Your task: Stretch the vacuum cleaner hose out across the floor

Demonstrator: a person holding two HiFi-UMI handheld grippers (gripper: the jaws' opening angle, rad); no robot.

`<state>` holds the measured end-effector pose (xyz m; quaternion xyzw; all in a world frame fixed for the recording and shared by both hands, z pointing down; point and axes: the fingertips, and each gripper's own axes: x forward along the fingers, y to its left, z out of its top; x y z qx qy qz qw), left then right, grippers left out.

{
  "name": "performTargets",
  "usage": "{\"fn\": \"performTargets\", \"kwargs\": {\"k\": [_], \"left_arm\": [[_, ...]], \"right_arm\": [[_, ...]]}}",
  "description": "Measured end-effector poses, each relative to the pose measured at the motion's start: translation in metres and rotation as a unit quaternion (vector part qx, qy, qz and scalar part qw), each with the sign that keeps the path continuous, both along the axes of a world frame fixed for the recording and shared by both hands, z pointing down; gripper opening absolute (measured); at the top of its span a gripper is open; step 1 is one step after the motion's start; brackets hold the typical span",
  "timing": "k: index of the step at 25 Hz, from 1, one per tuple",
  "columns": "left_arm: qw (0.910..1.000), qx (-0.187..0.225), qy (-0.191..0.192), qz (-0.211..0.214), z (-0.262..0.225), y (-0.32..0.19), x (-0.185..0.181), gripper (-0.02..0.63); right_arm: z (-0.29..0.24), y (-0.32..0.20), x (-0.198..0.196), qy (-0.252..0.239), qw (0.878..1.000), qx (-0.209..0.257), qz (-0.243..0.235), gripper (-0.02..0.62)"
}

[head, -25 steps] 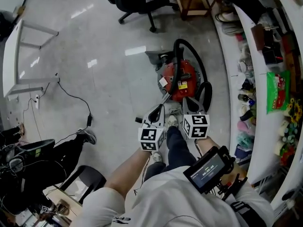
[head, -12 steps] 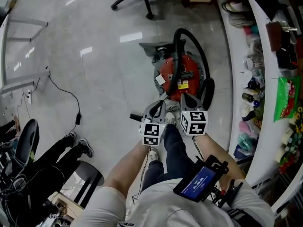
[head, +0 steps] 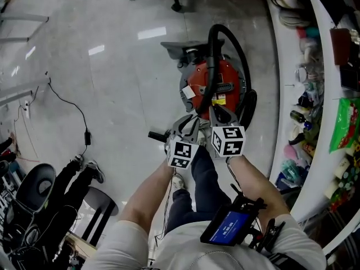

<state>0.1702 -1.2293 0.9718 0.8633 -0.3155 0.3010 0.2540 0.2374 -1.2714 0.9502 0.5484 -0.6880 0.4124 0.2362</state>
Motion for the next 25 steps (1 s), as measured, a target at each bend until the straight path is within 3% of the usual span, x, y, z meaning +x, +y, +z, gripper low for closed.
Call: {"fn": "performTargets", "kwargs": {"k": [4,11,25], "left_arm": [[0.9997,-0.010,0.000,0.020,0.028,0.004,0.004,0.121],[0.9978,0.000,-0.022,0.062,0.067,0.006,0.015,0.167],[0.9979,0.017,-0.017,0.059,0.069,-0.001,0.018,0.166]], "right_arm": [[0.019,-0.003,-0.008,-0.013,1.000,-0.011,-0.014,0.095],[0.044,-0.009,-0.017,-0.033,0.999,-0.026,-0.024,0.177],[0.051,-0.012,-0.037,-0.055,0.996,-0.057,-0.030,0.182]]}}
